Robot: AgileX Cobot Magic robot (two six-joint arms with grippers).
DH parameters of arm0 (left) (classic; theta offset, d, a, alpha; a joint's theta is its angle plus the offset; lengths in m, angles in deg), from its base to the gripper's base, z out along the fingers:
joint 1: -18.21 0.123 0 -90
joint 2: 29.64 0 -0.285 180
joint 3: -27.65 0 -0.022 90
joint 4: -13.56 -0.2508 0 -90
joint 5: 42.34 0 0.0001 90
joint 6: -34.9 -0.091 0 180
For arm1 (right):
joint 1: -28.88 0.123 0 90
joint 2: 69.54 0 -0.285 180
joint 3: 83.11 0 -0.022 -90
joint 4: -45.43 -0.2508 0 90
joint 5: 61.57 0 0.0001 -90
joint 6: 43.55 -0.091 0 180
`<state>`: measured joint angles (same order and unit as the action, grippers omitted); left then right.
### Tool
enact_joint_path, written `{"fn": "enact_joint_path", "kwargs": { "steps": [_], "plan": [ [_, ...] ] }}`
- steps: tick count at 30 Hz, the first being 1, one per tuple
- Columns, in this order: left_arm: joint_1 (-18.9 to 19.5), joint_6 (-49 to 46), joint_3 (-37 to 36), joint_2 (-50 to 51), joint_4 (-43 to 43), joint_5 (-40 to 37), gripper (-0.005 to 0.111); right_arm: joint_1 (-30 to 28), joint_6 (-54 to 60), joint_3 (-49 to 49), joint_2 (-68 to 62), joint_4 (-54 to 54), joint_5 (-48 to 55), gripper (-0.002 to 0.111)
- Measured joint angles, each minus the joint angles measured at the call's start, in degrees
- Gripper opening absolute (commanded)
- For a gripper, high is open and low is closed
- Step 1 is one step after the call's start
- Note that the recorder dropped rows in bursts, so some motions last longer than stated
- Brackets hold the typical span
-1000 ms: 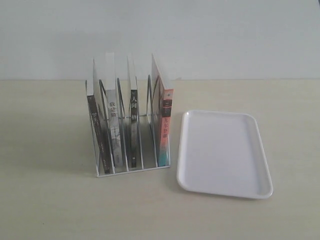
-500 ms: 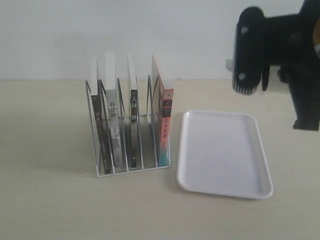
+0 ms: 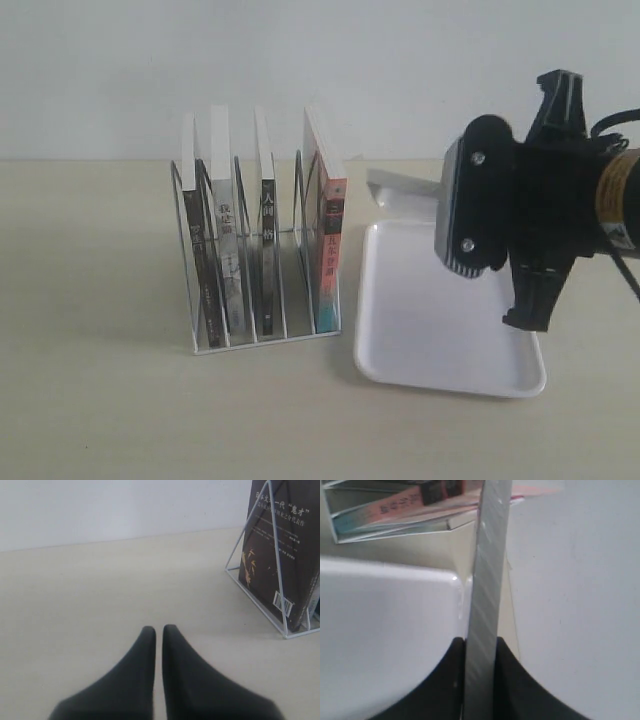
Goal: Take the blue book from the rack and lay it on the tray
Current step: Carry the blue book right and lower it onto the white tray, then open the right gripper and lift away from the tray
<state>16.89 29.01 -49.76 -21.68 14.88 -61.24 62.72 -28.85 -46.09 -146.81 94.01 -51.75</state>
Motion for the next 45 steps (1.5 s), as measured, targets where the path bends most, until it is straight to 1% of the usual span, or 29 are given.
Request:
{"fn": "enact_joint_path", "kwargs": {
  "steps": [5,8,11,16,23,24,25,26,27,28,29,30,31,37,42,45],
  "plan": [
    [0.0,0.0,0.0,0.0,0.0,0.0,0.005,-7.1,-1.1,0.4,-0.1,0.2,-6.0,0.000],
    [0.0,0.0,0.0,0.0,0.0,0.0,0.005,-9.4,-1.5,0.4,-1.8,0.3,-9.8,0.000],
    [0.0,0.0,0.0,0.0,0.0,0.0,0.005,-9.9,-1.5,0.4,-5.1,0.3,-11.6,0.000],
    [0.0,0.0,0.0,0.0,0.0,0.0,0.005,-9.9,3.7,0.4,-13.6,0.6,-12.8,0.000],
    [0.0,0.0,0.0,0.0,0.0,0.0,0.005,-10.0,5.8,0.4,-16.6,1.0,-14.7,0.000],
    [0.0,0.0,0.0,0.0,0.0,0.0,0.005,-10.0,5.8,0.3,-16.9,1.0,-15.0,0.004],
    [0.0,0.0,0.0,0.0,0.0,0.0,0.005,-10.0,5.9,0.3,-17.2,1.1,-15.2,0.012],
    [0.0,0.0,0.0,0.0,0.0,0.0,0.005,-10.0,5.9,0.3,-17.7,1.2,-15.5,0.024],
    [0.0,0.0,0.0,0.0,0.0,0.0,0.005,-10.0,5.9,0.3,-18.0,1.2,-15.5,0.032],
    [0.0,0.0,0.0,0.0,0.0,0.0,0.005,-10.0,5.8,0.3,-18.3,1.2,-15.2,0.045],
    [0.0,0.0,0.0,0.0,0.0,0.0,0.005,-10.0,5.7,0.3,-18.7,0.9,-14.7,0.053],
    [0.0,0.0,0.0,0.0,0.0,0.0,0.005,-10.0,5.7,0.3,-19.0,0.5,-14.5,0.060],
    [0.0,0.0,0.0,0.0,0.0,0.0,0.005,-10.0,5.7,0.3,-19.0,0.1,-14.2,0.063],
    [0.0,0.0,0.0,0.0,0.0,0.0,0.005,-10.0,5.4,0.3,-19.0,-2.5,-14.2,0.058],
    [0.0,0.0,0.0,0.0,0.0,0.0,0.005,-10.0,4.6,0.3,-15.0,-2.7,-11.2,0.058],
    [0.0,0.0,0.0,0.0,0.0,0.0,0.005,-10.0,1.4,0.3,-11.1,-2.8,-7.8,0.058]
  ]
}}
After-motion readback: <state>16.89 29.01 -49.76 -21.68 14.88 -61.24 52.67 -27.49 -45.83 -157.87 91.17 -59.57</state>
